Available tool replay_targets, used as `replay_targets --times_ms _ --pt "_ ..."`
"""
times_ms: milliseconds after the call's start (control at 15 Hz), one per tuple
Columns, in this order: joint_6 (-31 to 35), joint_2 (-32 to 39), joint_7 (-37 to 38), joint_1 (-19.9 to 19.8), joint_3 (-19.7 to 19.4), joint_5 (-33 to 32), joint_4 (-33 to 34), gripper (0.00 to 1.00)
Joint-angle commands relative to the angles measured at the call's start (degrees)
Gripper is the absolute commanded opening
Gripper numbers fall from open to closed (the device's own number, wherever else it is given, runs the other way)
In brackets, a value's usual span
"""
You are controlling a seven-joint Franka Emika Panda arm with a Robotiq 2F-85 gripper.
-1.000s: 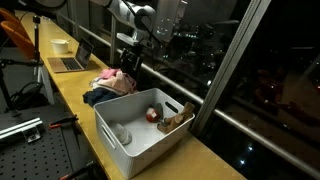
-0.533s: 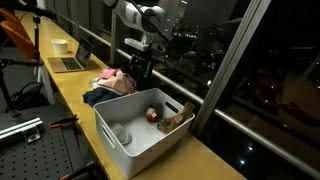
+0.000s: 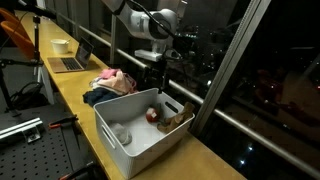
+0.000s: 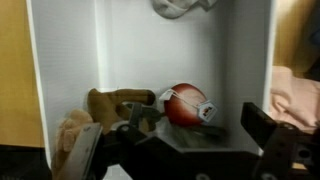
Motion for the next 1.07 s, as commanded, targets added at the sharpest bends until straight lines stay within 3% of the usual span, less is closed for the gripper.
replay_targets --times_ms 0,200,533,1000 --pt "9.2 -1.54 -0.47 -1.79 -1.67 -2.14 -5.67 1.0" --pt "15.05 -0.09 0.01 -2.78 -3.67 -4.05 -7.1 1.0" --pt "18.34 1.2 1.33 -1.94 -7.04 -9.61 -7.03 1.0" --pt "25.0 1.91 3.8 -1.56 -7.46 -13.47 -7.87 1.0"
